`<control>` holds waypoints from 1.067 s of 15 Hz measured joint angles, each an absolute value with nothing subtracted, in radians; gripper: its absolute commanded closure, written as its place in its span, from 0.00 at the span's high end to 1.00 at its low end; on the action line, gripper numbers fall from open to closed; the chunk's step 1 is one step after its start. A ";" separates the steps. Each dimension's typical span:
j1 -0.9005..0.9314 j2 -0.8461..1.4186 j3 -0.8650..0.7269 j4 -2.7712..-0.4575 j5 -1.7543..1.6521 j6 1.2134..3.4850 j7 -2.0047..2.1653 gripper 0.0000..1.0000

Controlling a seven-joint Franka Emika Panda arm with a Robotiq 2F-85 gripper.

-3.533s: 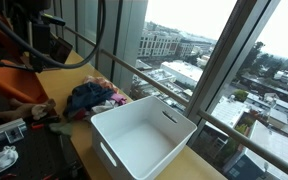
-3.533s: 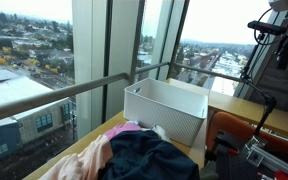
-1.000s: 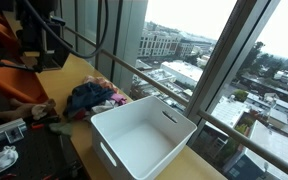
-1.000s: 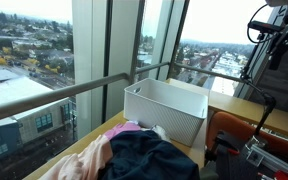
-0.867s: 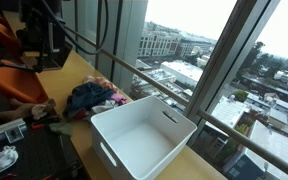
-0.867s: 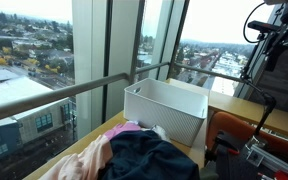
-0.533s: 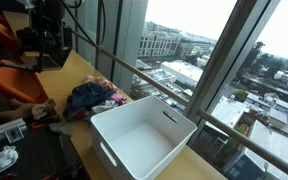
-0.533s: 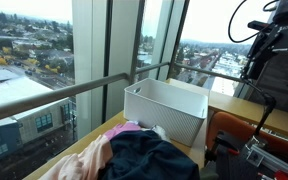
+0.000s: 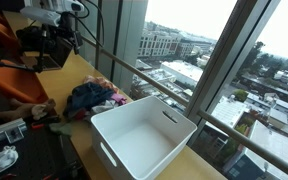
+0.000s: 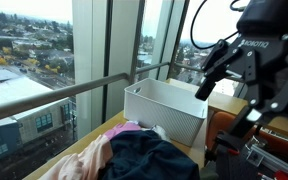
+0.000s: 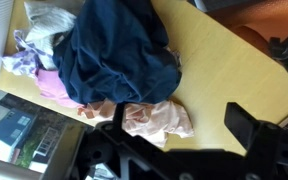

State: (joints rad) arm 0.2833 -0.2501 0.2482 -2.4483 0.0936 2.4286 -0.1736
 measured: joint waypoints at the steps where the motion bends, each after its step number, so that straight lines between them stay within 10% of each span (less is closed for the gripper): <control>1: 0.283 -0.198 0.258 -2.433 0.059 2.469 -0.156 1.00; 16: 0.136 0.213 0.164 -2.423 -0.099 2.670 -0.270 1.00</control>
